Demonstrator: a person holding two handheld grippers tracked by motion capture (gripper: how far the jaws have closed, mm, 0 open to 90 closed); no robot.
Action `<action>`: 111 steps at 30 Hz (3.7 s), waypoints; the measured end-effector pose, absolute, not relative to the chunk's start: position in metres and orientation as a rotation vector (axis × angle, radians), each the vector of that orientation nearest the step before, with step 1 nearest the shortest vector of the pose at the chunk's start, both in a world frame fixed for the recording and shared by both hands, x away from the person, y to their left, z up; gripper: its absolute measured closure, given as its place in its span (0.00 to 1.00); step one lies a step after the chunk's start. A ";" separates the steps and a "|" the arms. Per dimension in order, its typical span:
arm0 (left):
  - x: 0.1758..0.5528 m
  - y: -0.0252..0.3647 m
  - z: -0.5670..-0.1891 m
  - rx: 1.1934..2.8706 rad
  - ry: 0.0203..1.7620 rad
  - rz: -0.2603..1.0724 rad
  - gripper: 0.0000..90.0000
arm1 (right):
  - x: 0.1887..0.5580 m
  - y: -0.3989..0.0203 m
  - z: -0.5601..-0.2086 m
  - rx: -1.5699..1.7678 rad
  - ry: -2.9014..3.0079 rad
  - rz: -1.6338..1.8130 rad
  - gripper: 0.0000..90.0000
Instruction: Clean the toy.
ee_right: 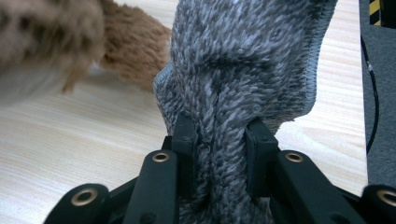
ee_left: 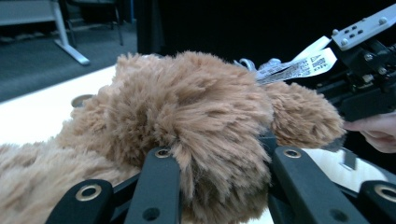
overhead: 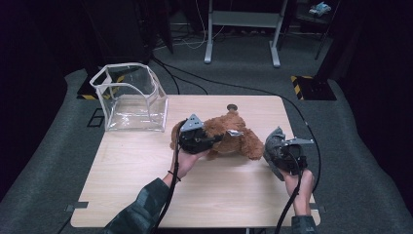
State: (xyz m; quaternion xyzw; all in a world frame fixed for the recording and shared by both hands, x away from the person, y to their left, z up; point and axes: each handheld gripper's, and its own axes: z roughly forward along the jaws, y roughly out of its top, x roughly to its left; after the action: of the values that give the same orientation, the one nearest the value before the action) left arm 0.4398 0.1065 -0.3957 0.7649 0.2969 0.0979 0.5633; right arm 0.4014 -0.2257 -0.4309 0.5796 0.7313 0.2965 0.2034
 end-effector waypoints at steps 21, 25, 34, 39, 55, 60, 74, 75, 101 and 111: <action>0.464 0.114 -0.446 1.964 0.795 0.357 0.51 | 0.410 -0.215 -0.446 1.596 2.102 0.805 0.78; 0.457 0.110 -0.451 1.964 0.822 0.421 0.43 | 0.409 -0.217 -0.448 1.604 2.099 0.802 0.78; 0.455 0.096 -0.480 2.023 0.911 0.498 0.37 | 0.408 -0.218 -0.452 1.622 2.100 0.799 0.78; 0.467 0.089 -0.487 2.024 0.982 0.551 0.35 | 0.408 -0.217 -0.454 1.619 2.106 0.800 0.78; 0.483 0.068 -0.493 2.039 1.026 0.655 0.62 | 0.406 -0.220 -0.452 1.618 2.098 0.810 0.78; 0.482 0.079 -0.500 2.026 1.019 0.571 0.80 | 0.404 -0.222 -0.452 1.620 2.092 0.809 0.78; 0.447 0.112 -0.499 1.983 0.851 0.455 0.84 | 0.402 -0.220 -0.450 1.623 2.093 0.807 0.78; 0.446 0.113 -0.499 1.984 0.854 0.459 0.82 | 0.403 -0.220 -0.450 1.625 2.093 0.808 0.78; 0.479 0.139 -0.471 1.914 1.166 0.817 0.37 | 0.407 -0.213 -0.444 1.595 2.101 0.826 0.78; 0.476 0.149 -0.476 1.923 1.049 0.731 0.55 | 0.406 -0.213 -0.439 1.611 2.089 0.828 0.78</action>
State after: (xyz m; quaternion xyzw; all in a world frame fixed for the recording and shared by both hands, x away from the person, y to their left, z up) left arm 0.4760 0.1489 -0.4762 0.7617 0.4154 0.2894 0.4043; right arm 0.4060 -0.2131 -0.4392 0.5724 0.7422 0.2942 0.1870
